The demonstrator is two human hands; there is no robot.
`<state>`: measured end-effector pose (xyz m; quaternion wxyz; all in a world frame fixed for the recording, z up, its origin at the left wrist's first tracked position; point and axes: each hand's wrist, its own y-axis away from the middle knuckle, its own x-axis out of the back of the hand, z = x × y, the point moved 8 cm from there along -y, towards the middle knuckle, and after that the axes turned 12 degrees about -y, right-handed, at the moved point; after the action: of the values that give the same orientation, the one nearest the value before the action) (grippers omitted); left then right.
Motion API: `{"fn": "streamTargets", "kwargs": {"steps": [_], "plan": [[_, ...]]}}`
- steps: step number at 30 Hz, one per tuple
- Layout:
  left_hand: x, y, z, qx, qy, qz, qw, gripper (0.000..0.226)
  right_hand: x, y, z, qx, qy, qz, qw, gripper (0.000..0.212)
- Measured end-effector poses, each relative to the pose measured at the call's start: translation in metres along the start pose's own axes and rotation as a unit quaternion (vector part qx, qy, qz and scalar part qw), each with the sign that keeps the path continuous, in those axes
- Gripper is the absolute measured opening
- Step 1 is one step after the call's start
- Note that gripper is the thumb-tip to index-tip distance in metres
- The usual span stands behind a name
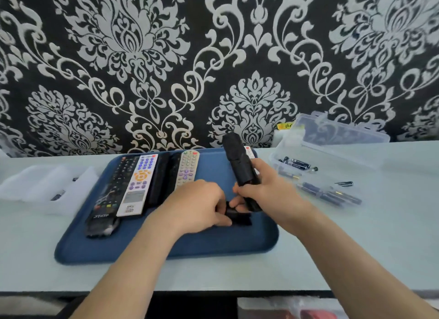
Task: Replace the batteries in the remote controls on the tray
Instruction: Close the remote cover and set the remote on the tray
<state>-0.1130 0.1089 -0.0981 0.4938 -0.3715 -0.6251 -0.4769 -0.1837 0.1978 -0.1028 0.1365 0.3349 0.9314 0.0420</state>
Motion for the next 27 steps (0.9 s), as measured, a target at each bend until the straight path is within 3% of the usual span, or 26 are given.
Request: {"fn": "streamTargets", "kwargs": {"steps": [3,6,9,13,17,20,27], "plan": [[0.013,-0.005,0.009,0.001,0.048,0.069,0.996,0.028,0.021,0.003,-0.017,0.047,0.011,0.044,0.998,0.034],[0.045,-0.009,0.023,0.000,0.192,0.186,0.964,0.019,0.054,0.009,-0.043,0.102,0.030,0.101,0.989,0.032],[0.078,-0.026,0.055,-0.033,0.219,0.254,0.942,0.026,0.094,0.017,-0.070,0.164,0.099,0.172,0.966,0.025],[0.089,-0.076,0.107,-0.079,0.121,0.203,0.968,0.020,0.149,0.028,-0.090,0.181,0.237,0.247,0.922,0.016],[0.074,-0.125,0.128,-0.079,0.013,0.115,0.990,0.013,0.193,0.040,-0.092,0.150,0.297,0.297,0.895,0.011],[0.063,-0.148,0.144,-0.086,-0.015,0.058,0.995,0.008,0.211,0.040,-0.085,0.117,0.312,0.289,0.897,0.013],[0.061,-0.165,0.171,-0.129,-0.103,0.047,0.985,0.009,0.219,0.038,-0.082,0.099,0.286,0.271,0.914,0.017]]}}
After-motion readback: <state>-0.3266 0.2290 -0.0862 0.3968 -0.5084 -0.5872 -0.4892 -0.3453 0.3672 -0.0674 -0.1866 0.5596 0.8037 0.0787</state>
